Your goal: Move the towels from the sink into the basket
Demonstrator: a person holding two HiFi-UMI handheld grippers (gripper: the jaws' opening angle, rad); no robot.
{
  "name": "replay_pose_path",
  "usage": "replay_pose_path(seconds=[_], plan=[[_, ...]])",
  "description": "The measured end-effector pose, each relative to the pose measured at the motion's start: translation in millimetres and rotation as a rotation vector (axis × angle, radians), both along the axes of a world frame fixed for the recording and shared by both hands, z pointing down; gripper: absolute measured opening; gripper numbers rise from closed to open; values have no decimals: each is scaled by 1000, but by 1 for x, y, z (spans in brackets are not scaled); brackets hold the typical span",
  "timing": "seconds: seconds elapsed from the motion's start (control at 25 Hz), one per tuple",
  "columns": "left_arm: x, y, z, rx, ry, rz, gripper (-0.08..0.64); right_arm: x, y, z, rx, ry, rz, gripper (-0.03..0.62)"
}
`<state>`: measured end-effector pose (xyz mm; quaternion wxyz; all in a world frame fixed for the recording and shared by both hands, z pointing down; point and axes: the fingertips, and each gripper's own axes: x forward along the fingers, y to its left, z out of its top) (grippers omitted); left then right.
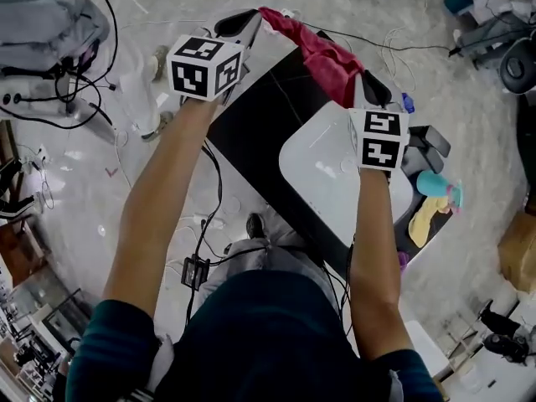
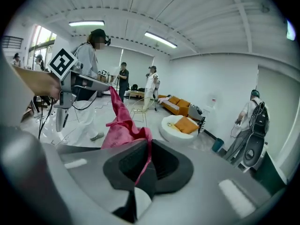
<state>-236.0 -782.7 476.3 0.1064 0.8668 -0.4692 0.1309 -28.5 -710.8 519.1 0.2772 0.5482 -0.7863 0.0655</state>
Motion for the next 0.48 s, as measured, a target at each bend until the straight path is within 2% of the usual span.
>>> replay_pose_path(seconds=[0.48], plan=[[-52,94,-138,191,92,-13,9,-19,54,-131,223,1,22,35]])
